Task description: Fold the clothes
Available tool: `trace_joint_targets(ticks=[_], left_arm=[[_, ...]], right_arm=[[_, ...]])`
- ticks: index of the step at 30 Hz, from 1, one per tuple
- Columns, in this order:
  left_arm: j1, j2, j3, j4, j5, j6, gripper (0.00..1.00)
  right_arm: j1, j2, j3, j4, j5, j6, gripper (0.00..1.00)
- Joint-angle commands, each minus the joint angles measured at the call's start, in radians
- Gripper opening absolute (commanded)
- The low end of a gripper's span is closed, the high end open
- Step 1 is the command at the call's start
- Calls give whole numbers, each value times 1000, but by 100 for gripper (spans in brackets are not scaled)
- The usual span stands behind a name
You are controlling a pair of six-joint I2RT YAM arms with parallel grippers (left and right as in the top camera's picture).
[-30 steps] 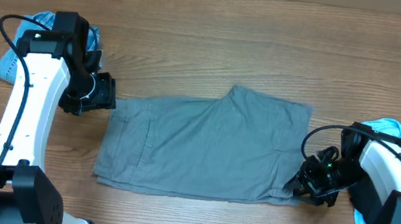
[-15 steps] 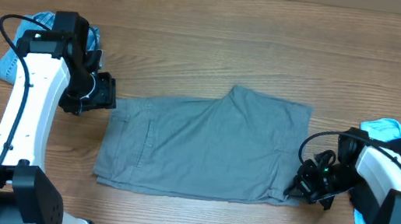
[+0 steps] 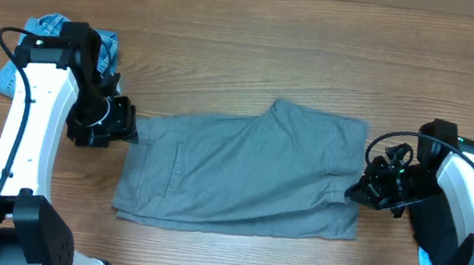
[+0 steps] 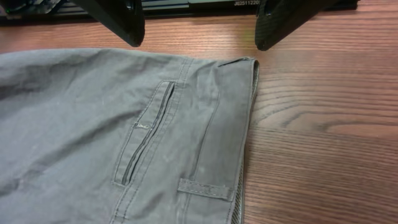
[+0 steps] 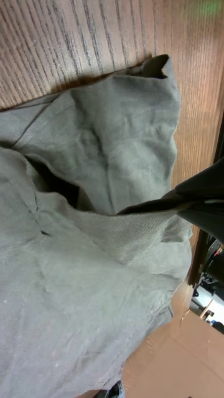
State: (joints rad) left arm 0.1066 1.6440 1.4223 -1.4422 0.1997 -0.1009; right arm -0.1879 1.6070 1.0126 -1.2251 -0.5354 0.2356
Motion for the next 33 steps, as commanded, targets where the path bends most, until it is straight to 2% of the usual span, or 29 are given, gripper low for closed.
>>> trace_joint_targets(ticks=[1, 7, 13, 16, 17, 22, 25, 28, 30, 33], left_arm=[[5, -3, -75, 7, 31, -31, 61], [5, -3, -294, 114, 49, -155, 63], [5, -2, -386, 176, 48, -196, 58], [5, -2, -425, 203, 49, -242, 52], [5, -2, -445, 215, 55, -264, 47], [5, -2, -533, 276, 61, -316, 42], [5, -3, -539, 333, 73, -356, 31], [5, -3, -539, 347, 108, -356, 25], [5, -3, -539, 333, 107, -347, 24], [6, -3, -535, 307, 103, -314, 30]], right_arm=[[2, -24, 25, 0, -9, -2, 4], [2, -24, 25, 8, -9, -5, 4], [2, -24, 25, 25, -8, -5, 4], [2, -24, 25, 43, -9, -5, 4], [2, -24, 25, 45, -9, -5, 4], [2, -24, 25, 47, -5, -5, 4], [2, -24, 25, 50, -5, -25, 4], [2, -24, 25, 50, -1, -28, 4], [2, -24, 25, 50, -1, -28, 4], [2, -24, 25, 50, -1, -29, 4]])
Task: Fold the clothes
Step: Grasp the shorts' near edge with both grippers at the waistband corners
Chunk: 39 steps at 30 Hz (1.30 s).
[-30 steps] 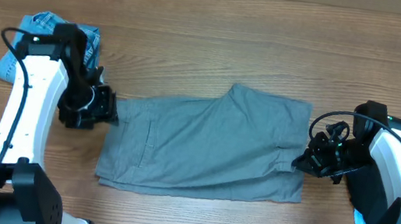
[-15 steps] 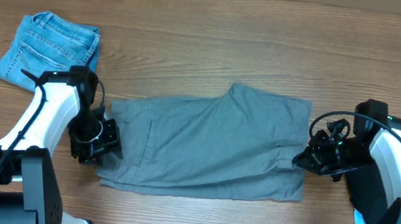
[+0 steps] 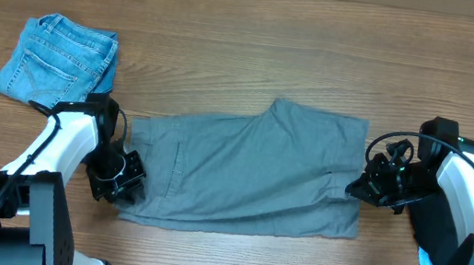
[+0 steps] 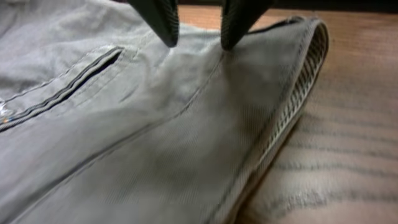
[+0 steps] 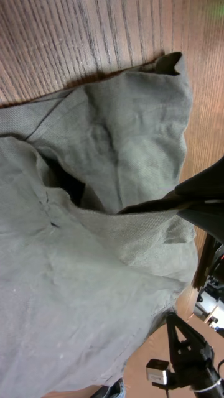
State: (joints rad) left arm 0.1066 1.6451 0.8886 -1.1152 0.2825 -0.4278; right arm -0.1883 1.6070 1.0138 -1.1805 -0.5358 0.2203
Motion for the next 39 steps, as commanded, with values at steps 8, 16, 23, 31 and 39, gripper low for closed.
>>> trace_joint_targets(ticks=[8, 16, 23, 31, 39], left_arm=[[119, -6, -2, -31, -76, -3, 63], [132, -6, -30, 45, -15, 27, 57], [134, -5, -55, 49, 23, 54, 14], [165, -6, 8, -15, 27, 134, 4], [205, -29, 221, -114, 34, 225, 4]], right_arm=[[2, -24, 24, 0, -1, -20, 4], [2, -24, 24, 1, -1, -20, 4], [2, -24, 24, -3, 0, -39, 4], [2, -24, 24, -3, 3, -39, 4], [2, -76, 45, -31, 2, -46, 4]])
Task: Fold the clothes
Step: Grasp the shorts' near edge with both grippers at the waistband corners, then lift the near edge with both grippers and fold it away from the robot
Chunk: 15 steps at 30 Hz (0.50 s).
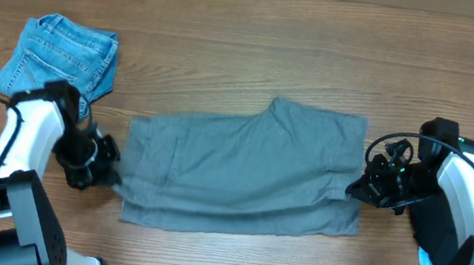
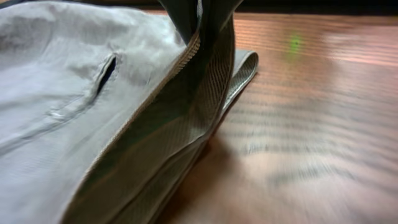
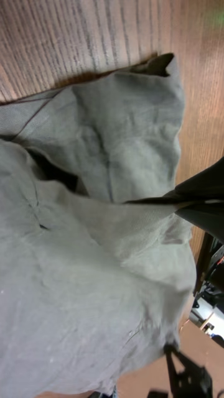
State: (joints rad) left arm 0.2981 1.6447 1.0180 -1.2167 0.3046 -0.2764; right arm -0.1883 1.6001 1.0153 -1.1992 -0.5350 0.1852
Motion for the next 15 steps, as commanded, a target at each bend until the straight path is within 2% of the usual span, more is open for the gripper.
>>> trace_joint_targets(ticks=[1, 10, 15], left_arm=[[14, -37, 115, -18, 11, 85, 4], [14, -105, 208, -41, 37, 171, 4], [18, -226, 256, -84, 37, 212, 4]], right_arm=[[2, -94, 53, -22, 1, -10, 4], [2, -282, 227, -207, 5, 44, 4], [3, -322, 307, -309, 25, 78, 4]])
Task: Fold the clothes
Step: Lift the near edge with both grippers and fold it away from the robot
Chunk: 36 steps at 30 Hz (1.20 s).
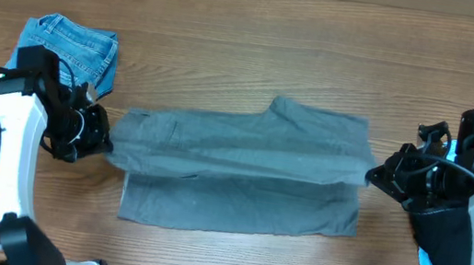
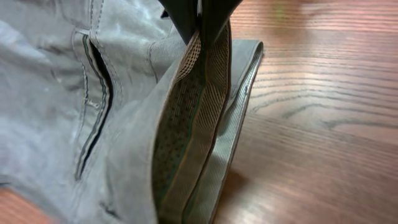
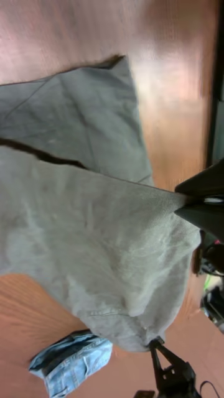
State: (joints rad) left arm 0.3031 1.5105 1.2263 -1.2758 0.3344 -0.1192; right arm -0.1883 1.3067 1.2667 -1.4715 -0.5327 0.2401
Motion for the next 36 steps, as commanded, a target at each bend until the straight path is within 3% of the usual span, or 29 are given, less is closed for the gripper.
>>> trace_joint_targets(ticks=[1, 6, 13, 17, 21, 24, 25, 26, 27, 29, 32, 36], left_arm=[[13, -106, 51, -33, 6, 60, 4], [13, -240, 61, -77, -32, 76, 4], [13, -319, 109, -118, -182, -39, 4], [12, -283, 119, 11, -162, -63, 4], [10, -143, 119, 175, -48, -61, 4], [11, 5, 119, 464, 8, -102, 4], [11, 77, 119, 660, 5, -140, 8], [18, 165, 136, 824, 17, -254, 26], [40, 229, 183, 846, 106, -328, 36], [84, 290, 266, 801, 244, -318, 52], [156, 315, 386, 649, 294, -249, 64], [212, 289, 536, 401, 290, -49, 68]], right_arm=[[3, -32, 59, -43, 23, 23, 4], [3, -82, 128, -126, 23, 27, 4], [3, -106, 312, -203, 23, 98, 4], [3, -77, 321, -62, 24, 179, 4], [16, 41, 321, 118, 23, 219, 4], [46, 201, 321, 426, 23, 352, 4], [69, 301, 319, 732, 21, 428, 18], [87, 392, 319, 995, -11, 438, 45], [91, 478, 322, 1160, -80, 496, 90], [70, 525, 325, 1191, -163, 560, 100], [17, 530, 325, 1114, -253, 482, 100], [-31, 474, 325, 899, -317, 295, 100]])
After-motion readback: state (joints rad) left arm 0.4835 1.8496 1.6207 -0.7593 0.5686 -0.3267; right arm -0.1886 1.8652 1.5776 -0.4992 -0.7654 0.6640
